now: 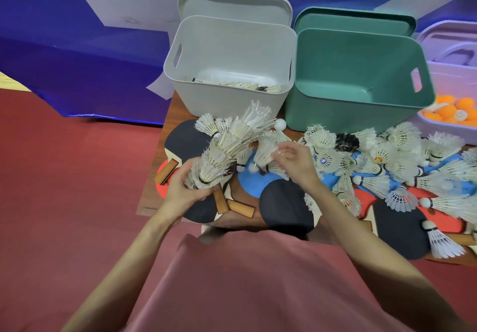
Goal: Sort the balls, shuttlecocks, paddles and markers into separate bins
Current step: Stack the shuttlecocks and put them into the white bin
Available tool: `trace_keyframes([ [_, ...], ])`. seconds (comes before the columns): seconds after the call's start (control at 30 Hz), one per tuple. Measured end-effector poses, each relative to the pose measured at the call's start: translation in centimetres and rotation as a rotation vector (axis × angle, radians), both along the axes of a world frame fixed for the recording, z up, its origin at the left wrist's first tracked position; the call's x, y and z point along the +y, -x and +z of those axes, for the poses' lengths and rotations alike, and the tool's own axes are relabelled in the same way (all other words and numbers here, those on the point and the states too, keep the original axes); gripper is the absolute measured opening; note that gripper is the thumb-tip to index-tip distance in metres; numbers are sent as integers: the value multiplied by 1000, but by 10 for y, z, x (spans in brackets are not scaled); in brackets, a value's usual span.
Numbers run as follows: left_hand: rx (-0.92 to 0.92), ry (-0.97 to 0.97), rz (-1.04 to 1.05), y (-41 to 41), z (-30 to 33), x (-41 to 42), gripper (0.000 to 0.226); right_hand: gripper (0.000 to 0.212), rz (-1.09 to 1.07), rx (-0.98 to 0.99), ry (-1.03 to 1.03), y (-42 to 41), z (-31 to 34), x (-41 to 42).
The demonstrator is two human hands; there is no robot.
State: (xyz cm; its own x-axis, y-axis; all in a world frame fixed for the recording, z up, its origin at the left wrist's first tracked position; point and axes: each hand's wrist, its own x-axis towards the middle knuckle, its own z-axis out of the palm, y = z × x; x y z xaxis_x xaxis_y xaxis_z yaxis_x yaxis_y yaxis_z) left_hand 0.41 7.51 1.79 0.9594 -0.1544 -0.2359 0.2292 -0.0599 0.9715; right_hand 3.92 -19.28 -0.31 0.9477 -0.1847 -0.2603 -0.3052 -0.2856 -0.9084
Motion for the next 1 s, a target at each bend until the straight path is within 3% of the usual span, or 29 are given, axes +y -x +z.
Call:
trace_keyframes([
  [0.13, 3, -7, -17, -10, 3, 4, 61, 6, -414, -298, 9, -21, 33, -19],
  [0.23, 4, -27, -41, -16, 1, 8, 61, 5, -533, -386, -61, -38, 51, -23],
  [0.33, -3, -57, -63, -24, -2, 13, 58, 6, -465, -370, -143, -48, 60, -13],
  [0.5, -28, -140, -122, -38, -3, 25, 61, 10, -133, -263, -183, -51, 61, 13],
  [0.67, -113, -339, -133, -65, 3, 36, 58, 18, -58, -136, -267, -58, 65, 14],
  [0.8, -282, -457, -127, -105, 19, 39, 60, 38, 9, -155, -170, -72, 79, 4],
  [1.0, -495, -609, -224, -201, 64, 20, 63, 34, -103, -320, 27, -137, 111, -14],
])
